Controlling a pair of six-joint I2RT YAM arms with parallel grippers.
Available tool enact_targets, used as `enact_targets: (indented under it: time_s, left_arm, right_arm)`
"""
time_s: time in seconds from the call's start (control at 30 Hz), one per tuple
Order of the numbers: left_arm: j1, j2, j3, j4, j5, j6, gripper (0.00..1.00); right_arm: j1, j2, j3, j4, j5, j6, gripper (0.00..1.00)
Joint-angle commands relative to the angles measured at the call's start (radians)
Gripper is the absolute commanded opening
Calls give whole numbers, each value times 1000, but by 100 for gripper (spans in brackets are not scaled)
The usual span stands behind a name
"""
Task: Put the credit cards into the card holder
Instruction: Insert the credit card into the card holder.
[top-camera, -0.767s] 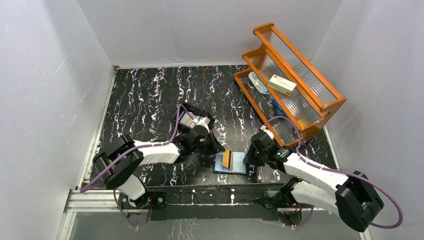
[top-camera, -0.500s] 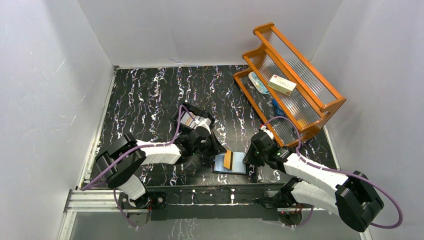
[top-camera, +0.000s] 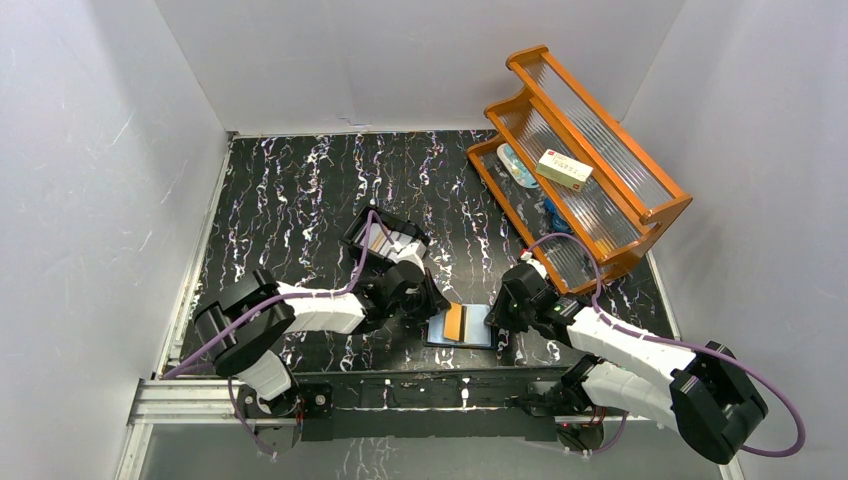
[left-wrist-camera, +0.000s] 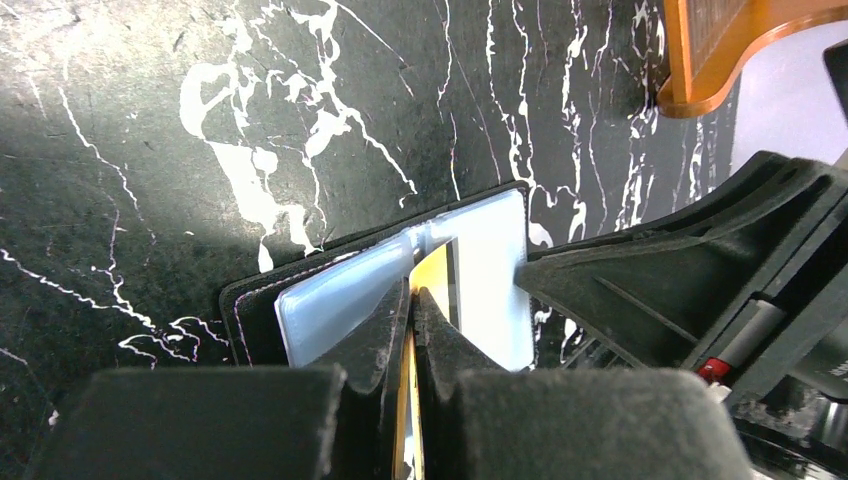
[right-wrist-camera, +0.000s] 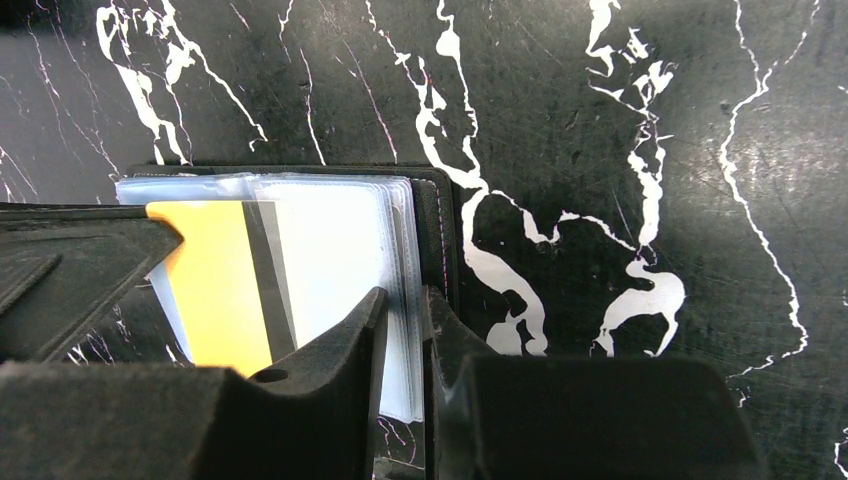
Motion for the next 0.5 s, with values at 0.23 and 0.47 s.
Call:
enact_targets:
  time_s: [0.23,0.47]
  left_arm:
    - [-58,12,-5,-9,-193,78,0]
    - [-93,20,19,-39,-280,57,0]
  right_arm:
    - [4,21,-25,-13,-3,-3,25]
    - [4,29,-32,10,-17,6,25]
